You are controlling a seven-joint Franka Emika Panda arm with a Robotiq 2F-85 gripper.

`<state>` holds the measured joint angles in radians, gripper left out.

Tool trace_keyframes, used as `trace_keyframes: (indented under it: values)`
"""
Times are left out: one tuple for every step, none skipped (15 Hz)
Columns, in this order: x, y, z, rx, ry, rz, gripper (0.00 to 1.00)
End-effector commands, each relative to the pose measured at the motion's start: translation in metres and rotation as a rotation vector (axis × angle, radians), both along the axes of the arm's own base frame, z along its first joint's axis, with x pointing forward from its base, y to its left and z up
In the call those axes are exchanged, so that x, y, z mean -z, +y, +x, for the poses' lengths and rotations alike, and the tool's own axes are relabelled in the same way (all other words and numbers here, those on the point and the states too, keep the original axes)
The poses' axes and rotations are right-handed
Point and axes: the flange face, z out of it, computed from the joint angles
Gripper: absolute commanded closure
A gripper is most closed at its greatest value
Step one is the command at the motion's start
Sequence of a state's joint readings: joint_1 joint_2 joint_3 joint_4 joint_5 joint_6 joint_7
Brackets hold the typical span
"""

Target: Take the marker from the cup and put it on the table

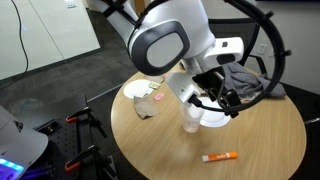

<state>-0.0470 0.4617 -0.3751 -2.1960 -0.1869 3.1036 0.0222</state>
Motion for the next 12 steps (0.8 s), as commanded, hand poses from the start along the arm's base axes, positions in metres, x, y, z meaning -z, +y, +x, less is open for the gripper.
trace_keyframes:
  values:
    - [-0.032, 0.016, -0.019, -0.049, -0.032, -0.011, 0.00]
    - [-0.038, 0.022, -0.021, -0.061, -0.039, -0.012, 0.00]
    - [-0.043, 0.025, -0.021, -0.072, -0.043, -0.019, 0.00]
    - [-0.048, 0.029, -0.022, -0.087, -0.046, -0.025, 0.00]
    - [-0.052, 0.032, -0.023, -0.099, -0.050, -0.030, 0.00]
    - [-0.057, 0.036, -0.024, -0.112, -0.052, -0.033, 0.00]
    - [-0.058, 0.038, -0.025, -0.126, -0.059, -0.040, 0.00]
    - [-0.061, 0.041, -0.026, -0.141, -0.066, -0.045, 0.00]
    - [-0.064, 0.045, -0.027, -0.160, -0.071, -0.048, 0.00]
    - [-0.066, 0.049, -0.028, -0.172, -0.079, -0.048, 0.00]
    - [-0.057, 0.042, -0.016, -0.137, -0.053, -0.045, 0.00]
    - [-0.058, 0.045, -0.017, -0.145, -0.059, -0.045, 0.00]
